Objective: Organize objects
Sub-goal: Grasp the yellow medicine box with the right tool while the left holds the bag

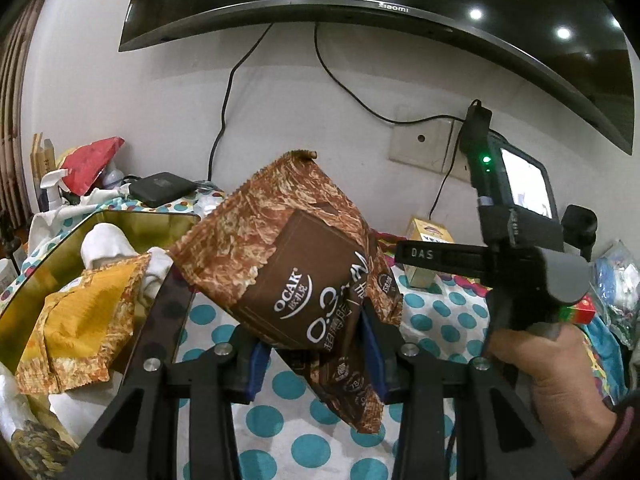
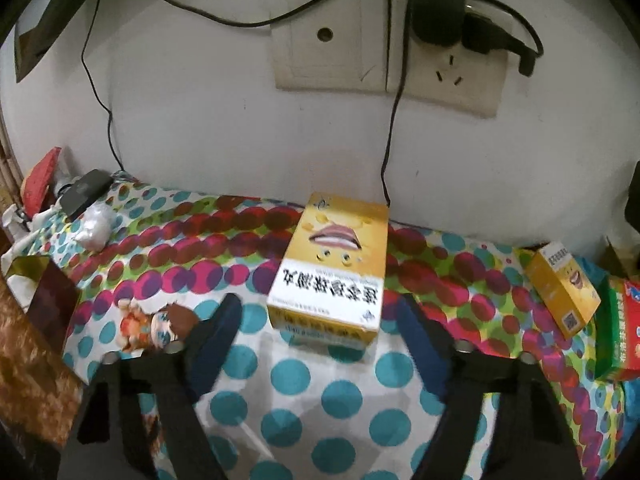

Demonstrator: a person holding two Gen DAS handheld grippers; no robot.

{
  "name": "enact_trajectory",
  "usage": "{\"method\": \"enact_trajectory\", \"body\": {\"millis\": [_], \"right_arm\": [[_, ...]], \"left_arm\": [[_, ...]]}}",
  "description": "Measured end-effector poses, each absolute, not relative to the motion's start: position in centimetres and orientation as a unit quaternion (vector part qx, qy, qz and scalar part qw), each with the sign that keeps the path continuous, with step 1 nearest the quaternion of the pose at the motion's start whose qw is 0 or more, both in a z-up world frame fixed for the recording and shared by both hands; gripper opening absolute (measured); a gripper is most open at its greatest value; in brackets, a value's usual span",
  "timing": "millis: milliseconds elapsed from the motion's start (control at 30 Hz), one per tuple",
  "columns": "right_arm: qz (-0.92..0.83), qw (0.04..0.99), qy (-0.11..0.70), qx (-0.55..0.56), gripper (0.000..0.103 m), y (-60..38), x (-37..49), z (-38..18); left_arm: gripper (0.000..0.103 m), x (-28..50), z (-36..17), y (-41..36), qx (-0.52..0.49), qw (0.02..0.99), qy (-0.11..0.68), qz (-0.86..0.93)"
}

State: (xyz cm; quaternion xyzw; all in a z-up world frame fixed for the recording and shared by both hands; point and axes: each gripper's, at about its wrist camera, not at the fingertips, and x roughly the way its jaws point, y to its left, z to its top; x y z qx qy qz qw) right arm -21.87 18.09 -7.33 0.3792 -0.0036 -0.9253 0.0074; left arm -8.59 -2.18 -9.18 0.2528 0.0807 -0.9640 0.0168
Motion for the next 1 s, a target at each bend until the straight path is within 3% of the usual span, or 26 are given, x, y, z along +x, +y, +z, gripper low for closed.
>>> {"method": "enact_trajectory", "body": {"millis": [33,1000], "right_arm": [[-0.924,0.007,-0.005,0.383,0.051,18.0,-22.2,-7.5],[-0.952,-0.028,0.018,0.303,0.052,18.7,-11.3,-6.7]], "left_arm": [[0.041,-8.6,-9.2,-2.2,0.253,0.016,0.082,-0.964],[0.041,-8.2,-9.1,-3.0,0.246,0.024,0.084,-0.965]]}}
